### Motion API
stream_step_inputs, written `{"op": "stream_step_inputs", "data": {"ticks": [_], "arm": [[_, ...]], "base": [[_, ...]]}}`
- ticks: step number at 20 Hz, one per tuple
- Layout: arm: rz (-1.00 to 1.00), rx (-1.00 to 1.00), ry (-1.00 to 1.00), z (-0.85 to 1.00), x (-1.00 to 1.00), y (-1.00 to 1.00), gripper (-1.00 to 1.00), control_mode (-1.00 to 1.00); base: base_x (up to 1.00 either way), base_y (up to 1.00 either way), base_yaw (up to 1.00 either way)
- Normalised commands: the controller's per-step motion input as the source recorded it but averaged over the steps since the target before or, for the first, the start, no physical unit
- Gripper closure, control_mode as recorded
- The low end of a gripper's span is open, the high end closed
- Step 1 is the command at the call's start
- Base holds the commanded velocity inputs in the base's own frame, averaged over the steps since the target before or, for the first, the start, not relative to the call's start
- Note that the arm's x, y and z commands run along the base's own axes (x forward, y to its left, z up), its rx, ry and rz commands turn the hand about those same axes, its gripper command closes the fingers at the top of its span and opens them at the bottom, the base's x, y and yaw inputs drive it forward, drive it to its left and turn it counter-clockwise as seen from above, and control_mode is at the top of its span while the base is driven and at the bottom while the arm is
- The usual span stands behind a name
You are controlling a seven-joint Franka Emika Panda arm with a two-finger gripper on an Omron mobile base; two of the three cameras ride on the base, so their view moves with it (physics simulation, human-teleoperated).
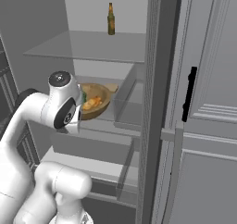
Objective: Pick the chicken drumstick and broccoli from their plates and place them in the bowl. Then put the bowl in the fridge.
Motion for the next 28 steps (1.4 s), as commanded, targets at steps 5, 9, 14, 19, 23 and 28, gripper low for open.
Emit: {"op": "stream_step_inputs", "data": {"ticks": [5, 9, 14, 19, 23, 28], "arm": [[0.01, 0.02, 0.0, -0.5, 0.78, 0.01, 1.0, -1.0], [0.0, 0.0, 0.0, -0.26, 0.74, 0.0, 1.0, -1.0], [0.0, 0.0, 0.0, -0.21, 0.67, 0.0, 1.0, -1.0], [0.0, 0.0, 0.0, -0.13, 0.36, -0.32, 1.0, -1.0], [0.0, 0.0, 0.0, -0.28, 0.4, -0.35, 1.0, -1.0], [0.0, 0.0, 0.0, -0.44, 0.39, -0.07, 1.0, -1.0]], "base": [[0.0, 0.0, 0.0], [0.0, 0.0, 0.0], [0.0, 0.0, 0.0], [0.0, 0.0, 0.0], [0.0, 0.0, 0.0], [0.0, 0.0, 0.0]]}}
